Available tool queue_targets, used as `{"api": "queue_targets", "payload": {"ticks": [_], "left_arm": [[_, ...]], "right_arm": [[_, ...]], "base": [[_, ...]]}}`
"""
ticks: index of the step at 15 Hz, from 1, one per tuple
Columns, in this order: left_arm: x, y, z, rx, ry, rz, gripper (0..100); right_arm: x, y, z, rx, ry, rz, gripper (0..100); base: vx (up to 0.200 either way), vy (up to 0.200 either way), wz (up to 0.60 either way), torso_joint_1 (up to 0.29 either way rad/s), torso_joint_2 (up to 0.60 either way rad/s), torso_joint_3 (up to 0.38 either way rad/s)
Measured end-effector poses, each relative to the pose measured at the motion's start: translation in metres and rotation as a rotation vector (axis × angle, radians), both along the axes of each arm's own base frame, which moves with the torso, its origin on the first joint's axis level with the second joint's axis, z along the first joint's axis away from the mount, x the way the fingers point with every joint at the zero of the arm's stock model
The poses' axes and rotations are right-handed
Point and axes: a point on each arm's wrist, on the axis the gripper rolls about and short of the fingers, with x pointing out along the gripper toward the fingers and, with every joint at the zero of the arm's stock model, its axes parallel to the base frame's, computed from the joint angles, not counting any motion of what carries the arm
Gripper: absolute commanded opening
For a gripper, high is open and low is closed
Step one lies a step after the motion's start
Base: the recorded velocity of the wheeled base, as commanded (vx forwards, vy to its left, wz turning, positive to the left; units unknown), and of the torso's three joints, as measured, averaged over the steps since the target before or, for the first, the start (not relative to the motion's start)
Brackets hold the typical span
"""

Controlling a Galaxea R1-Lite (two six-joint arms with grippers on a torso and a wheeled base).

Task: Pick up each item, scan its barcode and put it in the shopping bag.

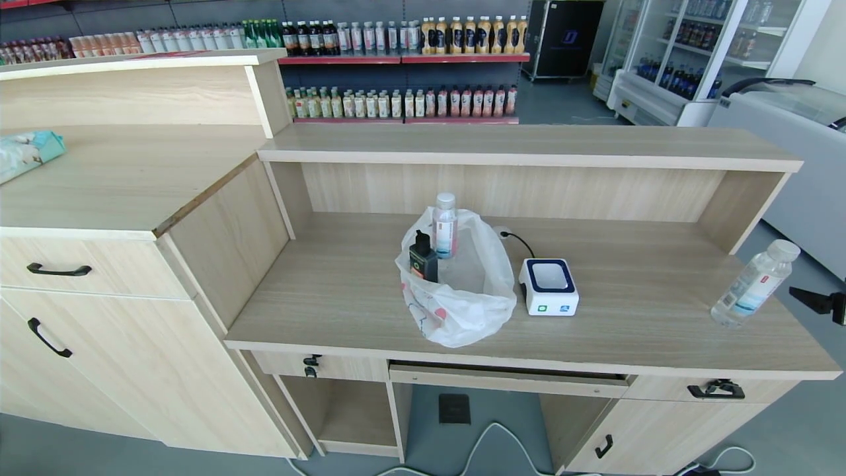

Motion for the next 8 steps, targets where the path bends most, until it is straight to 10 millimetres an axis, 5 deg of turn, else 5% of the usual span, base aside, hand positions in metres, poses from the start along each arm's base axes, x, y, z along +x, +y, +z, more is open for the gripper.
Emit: {"api": "queue_targets", "payload": {"ticks": [8], "left_arm": [[0.0,0.0,0.0,0.0,0.0,0.0,100]], "right_arm": [[0.034,0.018,-0.025,-0.027,-0.03,0.082,100]], "base": [[0.0,0.0,0.0,0.0,0.0,0.0]]}}
